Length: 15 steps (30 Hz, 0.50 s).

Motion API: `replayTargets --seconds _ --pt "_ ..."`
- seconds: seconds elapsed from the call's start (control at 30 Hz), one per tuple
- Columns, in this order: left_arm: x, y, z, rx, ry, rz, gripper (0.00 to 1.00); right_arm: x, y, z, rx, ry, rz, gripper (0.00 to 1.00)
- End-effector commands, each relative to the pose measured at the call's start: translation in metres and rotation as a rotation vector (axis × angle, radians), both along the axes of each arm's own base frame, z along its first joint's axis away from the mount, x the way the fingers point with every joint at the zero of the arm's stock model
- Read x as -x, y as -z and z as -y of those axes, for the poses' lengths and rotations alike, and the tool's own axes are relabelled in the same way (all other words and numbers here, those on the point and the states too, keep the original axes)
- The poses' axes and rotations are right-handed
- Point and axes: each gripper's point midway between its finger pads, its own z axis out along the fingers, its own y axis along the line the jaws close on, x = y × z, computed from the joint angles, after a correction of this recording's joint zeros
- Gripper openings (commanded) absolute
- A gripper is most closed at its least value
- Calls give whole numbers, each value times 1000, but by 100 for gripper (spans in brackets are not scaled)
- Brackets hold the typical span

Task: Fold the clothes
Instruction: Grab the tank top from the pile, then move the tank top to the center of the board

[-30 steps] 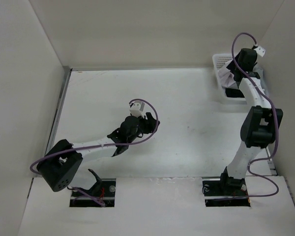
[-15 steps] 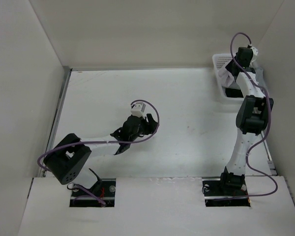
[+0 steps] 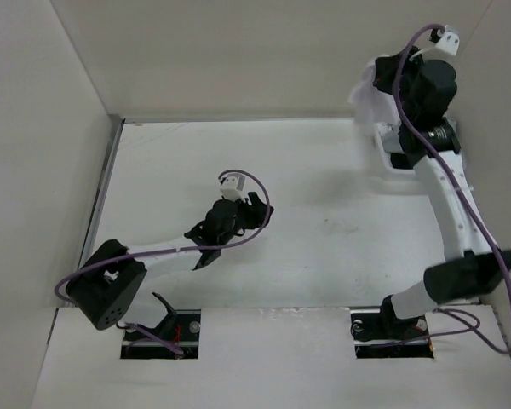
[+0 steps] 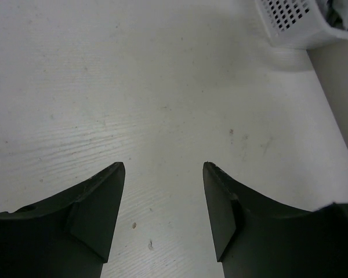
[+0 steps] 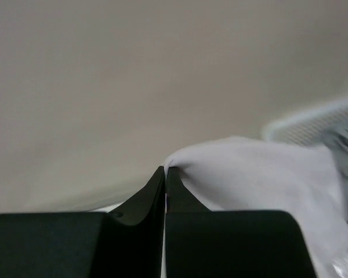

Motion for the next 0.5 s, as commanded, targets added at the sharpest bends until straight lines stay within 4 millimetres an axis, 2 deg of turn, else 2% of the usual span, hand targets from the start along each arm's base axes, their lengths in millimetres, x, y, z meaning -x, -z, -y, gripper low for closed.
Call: replayTargets --seconds 0.0,0.03,0.07,0.1,0.13,0.17,0.2,0.23,0.3,0.33,0.4,0.47 --pt "-4 -53 -12 139 -56 94 54 82 -112 -51 55 -147 285 1" --pt "-4 -59 -18 153 -73 100 54 92 -110 -61 50 -177 281 1" --pt "-3 -65 -28 171 -99 104 54 104 -98 -76 41 -221 262 2" --pt "-3 -72 -38 186 -130 110 54 114 -78 -92 27 -268 226 4" --pt "-1 -79 -54 203 -172 117 55 126 -41 -112 8 -327 165 5" --pt "0 -83 -65 212 -204 119 55 132 -15 -125 -9 -360 124 8" --pt "2 -85 -80 225 -247 121 56 141 24 -141 -23 -404 71 12" --pt "5 -88 -97 237 -293 125 56 149 62 -152 -35 -428 23 20" --pt "11 -87 -132 244 -392 129 56 158 130 -159 -71 -423 -69 46" --pt "14 -83 -150 236 -444 125 56 159 156 -157 -94 -409 -114 53" --pt "17 -74 -177 212 -521 109 57 165 192 -147 -126 -392 -193 63" --pt "18 -63 -186 178 -530 73 57 175 211 -141 -131 -394 -230 69"
